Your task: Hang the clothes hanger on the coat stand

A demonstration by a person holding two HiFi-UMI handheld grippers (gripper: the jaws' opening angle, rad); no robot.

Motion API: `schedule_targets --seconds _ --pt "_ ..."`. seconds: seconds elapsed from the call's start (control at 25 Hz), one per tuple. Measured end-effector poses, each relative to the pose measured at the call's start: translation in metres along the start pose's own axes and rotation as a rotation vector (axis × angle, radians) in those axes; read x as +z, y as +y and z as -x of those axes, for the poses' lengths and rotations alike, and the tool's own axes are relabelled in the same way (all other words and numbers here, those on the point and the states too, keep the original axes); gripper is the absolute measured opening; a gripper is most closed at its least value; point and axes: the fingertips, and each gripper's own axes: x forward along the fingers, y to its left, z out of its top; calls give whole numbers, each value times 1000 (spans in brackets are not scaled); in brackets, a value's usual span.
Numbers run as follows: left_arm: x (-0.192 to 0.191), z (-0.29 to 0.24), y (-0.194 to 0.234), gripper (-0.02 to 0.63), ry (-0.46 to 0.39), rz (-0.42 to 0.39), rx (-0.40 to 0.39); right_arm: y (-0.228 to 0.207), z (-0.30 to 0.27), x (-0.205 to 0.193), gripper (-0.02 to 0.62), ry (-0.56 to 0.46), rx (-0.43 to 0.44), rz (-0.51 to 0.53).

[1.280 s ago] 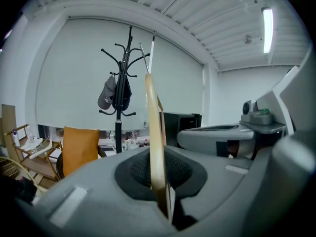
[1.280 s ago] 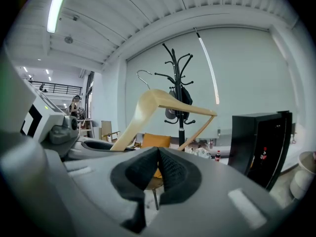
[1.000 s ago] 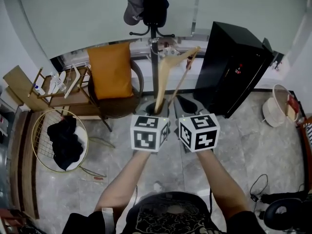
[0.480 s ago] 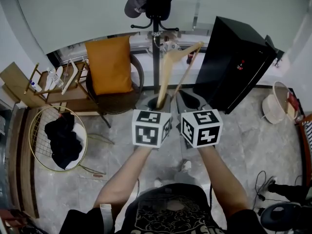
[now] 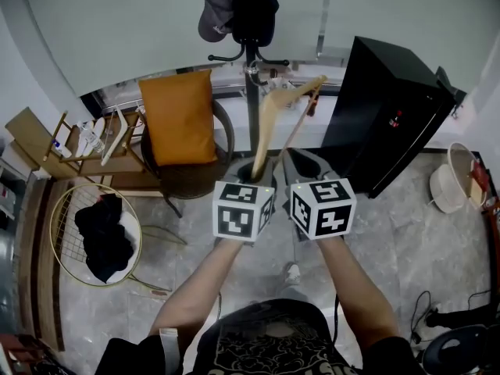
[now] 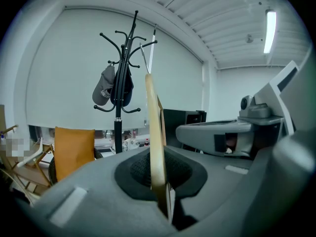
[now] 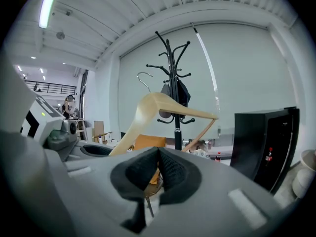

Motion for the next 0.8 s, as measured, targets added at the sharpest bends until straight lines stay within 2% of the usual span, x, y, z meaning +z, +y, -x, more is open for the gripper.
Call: schedule_targets --seconds 0.36,0.8 --pt "24 -73 2 18 17 4 47 -59 -47 19 2 -4 69 -23" --pt "28 -145 3 19 67 24 135 -122 -90 24 2 18 167 -44"
